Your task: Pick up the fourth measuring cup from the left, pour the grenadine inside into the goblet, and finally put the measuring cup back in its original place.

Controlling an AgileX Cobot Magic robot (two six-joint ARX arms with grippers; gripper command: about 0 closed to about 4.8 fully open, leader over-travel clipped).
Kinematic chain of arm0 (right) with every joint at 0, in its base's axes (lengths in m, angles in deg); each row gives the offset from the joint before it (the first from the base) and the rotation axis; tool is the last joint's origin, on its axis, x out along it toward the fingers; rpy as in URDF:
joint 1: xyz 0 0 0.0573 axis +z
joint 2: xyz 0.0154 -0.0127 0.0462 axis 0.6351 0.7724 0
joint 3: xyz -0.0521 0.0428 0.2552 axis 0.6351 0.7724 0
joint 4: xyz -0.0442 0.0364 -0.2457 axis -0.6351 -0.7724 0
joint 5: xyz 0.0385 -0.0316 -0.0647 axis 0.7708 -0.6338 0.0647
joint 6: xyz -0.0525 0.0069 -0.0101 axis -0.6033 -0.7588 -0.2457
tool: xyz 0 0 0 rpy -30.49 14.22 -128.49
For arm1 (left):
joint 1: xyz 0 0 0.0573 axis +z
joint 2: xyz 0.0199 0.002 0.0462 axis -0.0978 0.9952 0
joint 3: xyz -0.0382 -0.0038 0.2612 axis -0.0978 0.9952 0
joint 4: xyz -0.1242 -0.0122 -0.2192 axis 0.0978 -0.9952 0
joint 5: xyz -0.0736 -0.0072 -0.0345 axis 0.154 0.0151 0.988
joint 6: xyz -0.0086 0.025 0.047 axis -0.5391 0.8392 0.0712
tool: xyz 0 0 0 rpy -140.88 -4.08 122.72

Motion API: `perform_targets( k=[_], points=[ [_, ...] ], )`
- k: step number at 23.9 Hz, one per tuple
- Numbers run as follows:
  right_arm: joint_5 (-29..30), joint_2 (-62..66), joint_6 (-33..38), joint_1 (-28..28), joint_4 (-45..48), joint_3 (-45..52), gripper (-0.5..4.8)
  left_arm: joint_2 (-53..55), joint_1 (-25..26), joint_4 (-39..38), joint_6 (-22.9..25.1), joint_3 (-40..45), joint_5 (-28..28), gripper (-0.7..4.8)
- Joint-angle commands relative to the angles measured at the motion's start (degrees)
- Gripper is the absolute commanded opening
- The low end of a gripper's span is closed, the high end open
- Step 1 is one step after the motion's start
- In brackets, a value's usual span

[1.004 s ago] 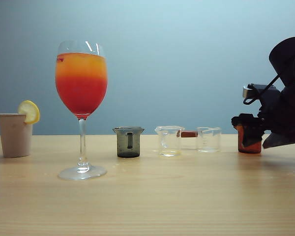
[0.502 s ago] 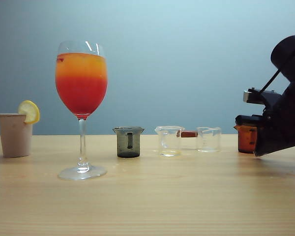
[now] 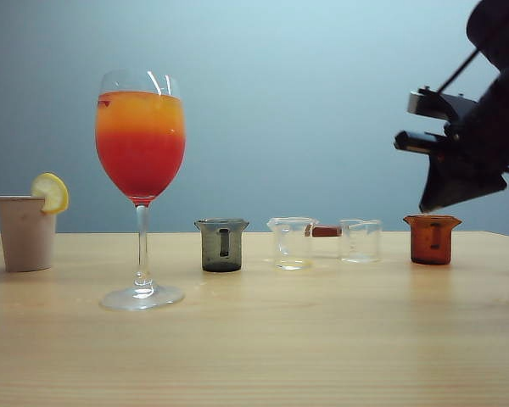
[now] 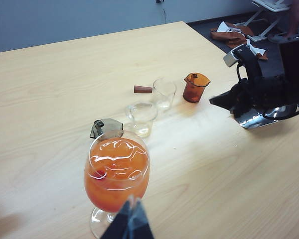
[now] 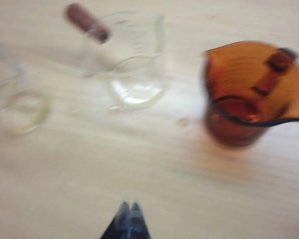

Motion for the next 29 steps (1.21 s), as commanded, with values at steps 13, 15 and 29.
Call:
perform_targets(
  k=[13, 15, 29],
  points=[
    [1.75, -17.40, 0.02, 12.02, -7.67, -0.11, -0.02, -0.13, 0.02, 0.22, -0.35, -0.39, 0.15, -0.05],
    [1.73, -19.50, 0.02, 13.59, -7.65, -0.11, -0.02, -0.11, 0.02, -0.48, -0.35, -0.24, 0.09, -0.05],
    [0.24, -30.29, 0.17, 21.46, -6.05, 5.75, -0.02, -9.03, 0.02, -1.64, -0.39, 8.39, -5.57, -0.05]
  ],
)
